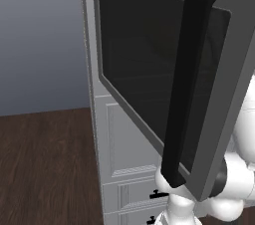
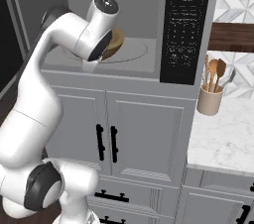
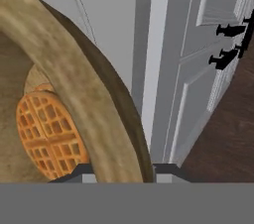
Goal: Open the microwave, place the bowl with waffle inside the microwave, then close the microwave door and turn it on.
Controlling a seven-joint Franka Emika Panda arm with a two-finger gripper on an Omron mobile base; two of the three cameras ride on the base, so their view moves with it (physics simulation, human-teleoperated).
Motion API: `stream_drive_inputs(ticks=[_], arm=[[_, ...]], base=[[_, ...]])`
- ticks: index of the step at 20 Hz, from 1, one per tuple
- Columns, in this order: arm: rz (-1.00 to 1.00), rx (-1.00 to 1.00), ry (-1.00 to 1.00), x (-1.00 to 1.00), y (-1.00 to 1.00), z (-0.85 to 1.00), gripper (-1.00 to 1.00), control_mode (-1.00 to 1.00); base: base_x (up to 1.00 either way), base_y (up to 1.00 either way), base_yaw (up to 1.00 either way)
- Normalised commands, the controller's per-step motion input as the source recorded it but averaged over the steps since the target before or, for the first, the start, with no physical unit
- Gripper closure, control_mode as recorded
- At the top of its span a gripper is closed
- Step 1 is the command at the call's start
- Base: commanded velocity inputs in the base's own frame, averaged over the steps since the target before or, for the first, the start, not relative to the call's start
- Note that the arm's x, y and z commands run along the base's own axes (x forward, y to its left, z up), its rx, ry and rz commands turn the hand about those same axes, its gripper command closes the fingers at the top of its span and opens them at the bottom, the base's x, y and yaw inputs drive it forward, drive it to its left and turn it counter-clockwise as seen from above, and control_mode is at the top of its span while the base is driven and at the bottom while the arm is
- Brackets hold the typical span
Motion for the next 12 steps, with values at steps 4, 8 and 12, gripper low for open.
stream_drive_inputs(ticks=[4, 8, 12], arm=[[-0.04, 0.00, 0.00, 0.91, 0.43, 0.00, 1.00, -1.00], [-0.02, 0.00, 0.03, 0.96, 0.09, 0.00, 1.00, -1.00], [0.00, 0.00, 0.00, 0.50, 0.00, -0.04, -1.00, -1.00]], base=[[0.00, 0.00, 0.00], [0.00, 0.00, 0.00], [0.00, 0.00, 0.00]])
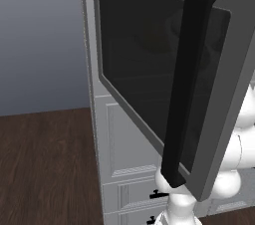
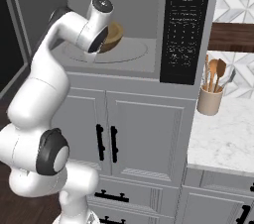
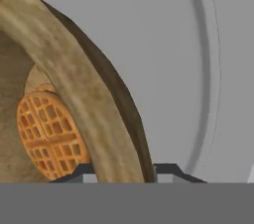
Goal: Open the microwave, place the bowl with waffle inside the microwave, then close the microwave door and turn it on.
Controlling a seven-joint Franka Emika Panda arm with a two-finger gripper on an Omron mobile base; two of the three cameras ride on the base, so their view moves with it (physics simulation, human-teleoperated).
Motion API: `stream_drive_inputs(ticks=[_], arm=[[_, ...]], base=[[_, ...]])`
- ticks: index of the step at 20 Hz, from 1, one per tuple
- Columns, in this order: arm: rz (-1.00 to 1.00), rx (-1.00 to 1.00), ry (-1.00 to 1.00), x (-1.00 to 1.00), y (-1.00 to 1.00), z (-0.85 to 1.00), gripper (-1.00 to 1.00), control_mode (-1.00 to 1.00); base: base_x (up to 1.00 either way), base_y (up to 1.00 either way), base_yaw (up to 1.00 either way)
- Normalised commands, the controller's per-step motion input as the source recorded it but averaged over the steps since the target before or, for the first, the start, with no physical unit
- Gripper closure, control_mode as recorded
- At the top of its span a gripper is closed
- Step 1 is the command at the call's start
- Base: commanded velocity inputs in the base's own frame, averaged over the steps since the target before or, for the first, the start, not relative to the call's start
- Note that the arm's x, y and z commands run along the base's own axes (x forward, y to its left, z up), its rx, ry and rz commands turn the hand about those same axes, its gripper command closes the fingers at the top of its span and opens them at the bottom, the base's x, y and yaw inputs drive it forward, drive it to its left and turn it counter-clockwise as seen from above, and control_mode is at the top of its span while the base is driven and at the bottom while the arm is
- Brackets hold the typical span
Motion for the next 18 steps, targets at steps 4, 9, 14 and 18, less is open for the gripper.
stream_drive_inputs(ticks=[4, 9, 14, 18], arm=[[0.00, 0.00, 0.00, -0.03, 0.00, 0.00, -1.00, -1.00], [0.00, 0.00, -0.10, -0.67, -0.08, 0.00, -1.00, -1.00], [-0.02, 0.00, -0.33, -1.00, -0.28, 0.05, -1.00, -1.00], [0.00, 0.00, -0.34, -1.00, -0.37, 0.12, -1.00, -1.00]], base=[[0.00, 0.00, 0.00], [0.00, 0.00, 0.00], [0.00, 0.00, 0.00], [0.00, 0.00, 0.00]])
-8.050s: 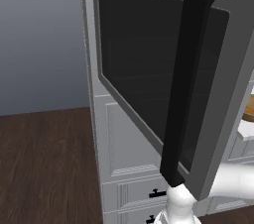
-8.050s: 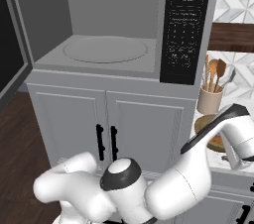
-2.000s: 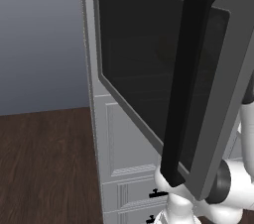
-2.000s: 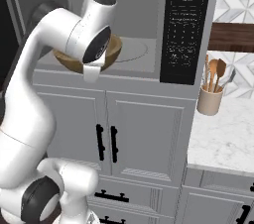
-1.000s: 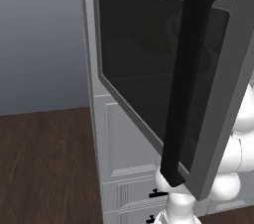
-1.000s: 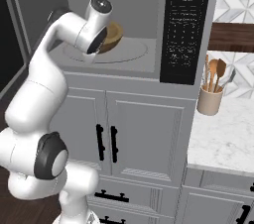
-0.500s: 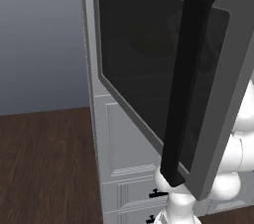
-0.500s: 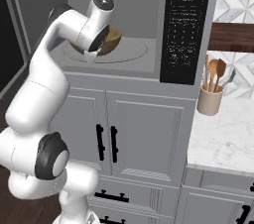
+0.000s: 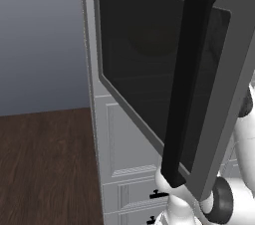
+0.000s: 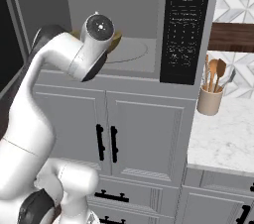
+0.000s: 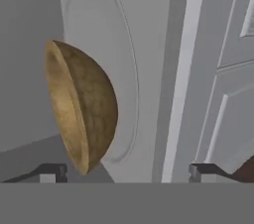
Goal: Open the microwave, place the bowl with waffle inside the microwave, then close the microwave door and turn it on.
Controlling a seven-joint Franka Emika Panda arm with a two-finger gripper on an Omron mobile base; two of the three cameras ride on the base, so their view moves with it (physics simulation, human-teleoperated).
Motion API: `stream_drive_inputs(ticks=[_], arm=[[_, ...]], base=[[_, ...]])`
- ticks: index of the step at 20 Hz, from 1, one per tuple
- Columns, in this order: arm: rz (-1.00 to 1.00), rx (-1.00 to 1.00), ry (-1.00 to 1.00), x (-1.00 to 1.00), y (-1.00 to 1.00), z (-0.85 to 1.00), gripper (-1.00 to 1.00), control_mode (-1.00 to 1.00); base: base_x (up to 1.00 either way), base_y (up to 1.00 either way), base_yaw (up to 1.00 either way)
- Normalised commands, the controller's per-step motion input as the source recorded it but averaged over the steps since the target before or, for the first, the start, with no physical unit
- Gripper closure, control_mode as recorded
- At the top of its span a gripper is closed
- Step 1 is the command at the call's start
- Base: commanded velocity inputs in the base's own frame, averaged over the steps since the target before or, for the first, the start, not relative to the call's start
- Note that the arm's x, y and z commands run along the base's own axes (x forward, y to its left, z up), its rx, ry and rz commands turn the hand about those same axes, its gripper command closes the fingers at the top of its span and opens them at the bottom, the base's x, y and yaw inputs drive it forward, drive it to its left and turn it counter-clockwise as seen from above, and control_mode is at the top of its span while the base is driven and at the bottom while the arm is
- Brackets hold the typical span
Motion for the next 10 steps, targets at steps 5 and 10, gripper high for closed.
stream_drive_inputs(ticks=[5, 10], arm=[[0.00, -0.11, -0.28, -1.00, -0.09, 0.07, -1.00, -1.00], [0.00, -0.32, -0.18, -1.00, -0.04, -0.15, -1.00, -1.00]], base=[[0.00, 0.00, 0.00], [0.00, 0.00, 0.00]])
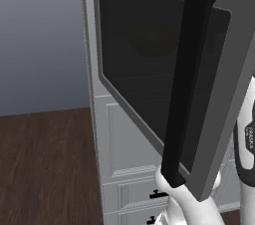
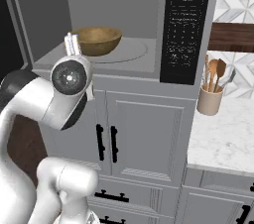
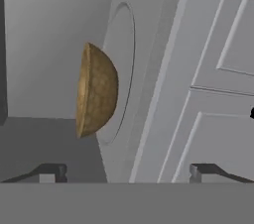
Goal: Open the microwave, place the bowl with waffle inside the microwave, then close the microwave door and turn it on.
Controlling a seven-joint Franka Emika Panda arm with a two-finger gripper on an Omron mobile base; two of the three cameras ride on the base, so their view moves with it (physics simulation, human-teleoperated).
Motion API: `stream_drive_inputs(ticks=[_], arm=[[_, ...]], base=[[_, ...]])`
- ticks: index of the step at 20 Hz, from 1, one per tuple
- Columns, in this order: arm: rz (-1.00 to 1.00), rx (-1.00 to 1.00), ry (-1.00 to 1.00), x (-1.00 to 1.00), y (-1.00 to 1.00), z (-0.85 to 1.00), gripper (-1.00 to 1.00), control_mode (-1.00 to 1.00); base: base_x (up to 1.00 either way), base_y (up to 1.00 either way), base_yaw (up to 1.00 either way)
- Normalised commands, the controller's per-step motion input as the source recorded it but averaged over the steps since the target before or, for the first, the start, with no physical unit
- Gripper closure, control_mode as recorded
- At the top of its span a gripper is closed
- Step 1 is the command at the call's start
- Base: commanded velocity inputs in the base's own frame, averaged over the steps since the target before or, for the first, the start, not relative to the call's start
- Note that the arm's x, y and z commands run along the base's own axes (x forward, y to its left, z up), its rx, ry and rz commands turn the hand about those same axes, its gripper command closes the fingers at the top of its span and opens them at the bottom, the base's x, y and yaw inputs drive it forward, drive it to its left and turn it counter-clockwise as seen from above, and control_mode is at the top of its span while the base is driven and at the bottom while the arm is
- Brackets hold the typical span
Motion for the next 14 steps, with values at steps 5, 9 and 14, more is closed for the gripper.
stream_drive_inputs(ticks=[5, 9, 14], arm=[[0.00, -0.37, -0.04, -1.00, -0.05, -0.38, -1.00, -1.00], [0.00, -0.43, 0.00, -1.00, 0.00, -0.85, -1.00, -1.00], [0.01, -0.40, 0.00, -1.00, 0.00, -0.36, -1.00, -1.00]], base=[[0.00, 0.00, 0.00], [0.00, 0.00, 0.00], [0.00, 0.00, 0.00]])
